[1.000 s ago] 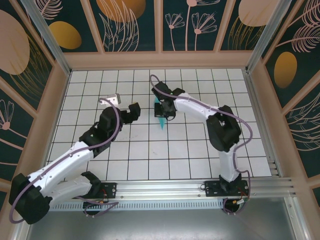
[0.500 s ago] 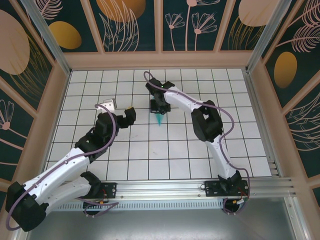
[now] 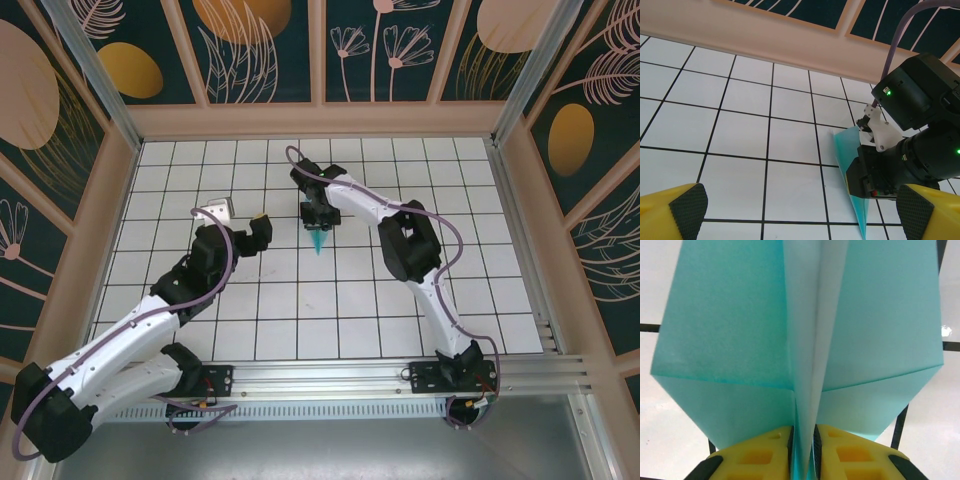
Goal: Fold a paper plane with a square sheet of paper (fold left side to right side)
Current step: Place the paper plane at the center of the table.
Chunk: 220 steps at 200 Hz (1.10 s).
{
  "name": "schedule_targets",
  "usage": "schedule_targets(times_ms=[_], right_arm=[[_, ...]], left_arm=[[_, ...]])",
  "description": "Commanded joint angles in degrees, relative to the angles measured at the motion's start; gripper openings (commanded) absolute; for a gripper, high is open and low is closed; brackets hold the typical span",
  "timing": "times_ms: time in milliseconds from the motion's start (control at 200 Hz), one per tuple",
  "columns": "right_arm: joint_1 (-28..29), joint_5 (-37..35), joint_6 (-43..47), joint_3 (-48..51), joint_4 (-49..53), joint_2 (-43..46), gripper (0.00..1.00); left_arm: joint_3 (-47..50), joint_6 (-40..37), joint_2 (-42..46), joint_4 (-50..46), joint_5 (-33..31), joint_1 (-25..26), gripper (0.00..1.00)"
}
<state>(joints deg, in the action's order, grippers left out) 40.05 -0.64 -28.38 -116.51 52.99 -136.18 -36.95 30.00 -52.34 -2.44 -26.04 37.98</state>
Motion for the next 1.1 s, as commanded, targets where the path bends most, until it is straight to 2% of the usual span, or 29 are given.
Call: schedule_targets(times_ms=[0,320,435,781,936,1096], right_arm=[[-0.06,-1.19,0.87,-2.14,2.81,-0.06,0.23],[0.81,-3.21,1.4,-2.41,4.61,2.03,0.32],[1.4,-3.84,1.4,-2.19,5.14,3.76,0.39],[2.97,-4.04,1.22,4.8,2.36,17.1,0.54],[3.1,-6.61,2.86,13.27,-3.48,27.34,0.61],[1.98,-14.28,5.92,23.94,-9.74,39.47,0.69]], left_arm=[[-0.03,-1.01,-0.5,-0.29,-0.73,0.04,0.99],[-0.07,-0.51,-0.9,-0.42,-0.44,0.08,0.98],[0.28,0.29,-1.05,-0.29,-0.94,0.05,0.99],[0.61,4.7,-3.91,0.14,-0.95,-0.16,0.99],[0.42,7.22,-4.0,0.93,3.3,-3.64,0.99],[-0.95,7.44,-3.5,0.15,7.32,-10.25,0.98]])
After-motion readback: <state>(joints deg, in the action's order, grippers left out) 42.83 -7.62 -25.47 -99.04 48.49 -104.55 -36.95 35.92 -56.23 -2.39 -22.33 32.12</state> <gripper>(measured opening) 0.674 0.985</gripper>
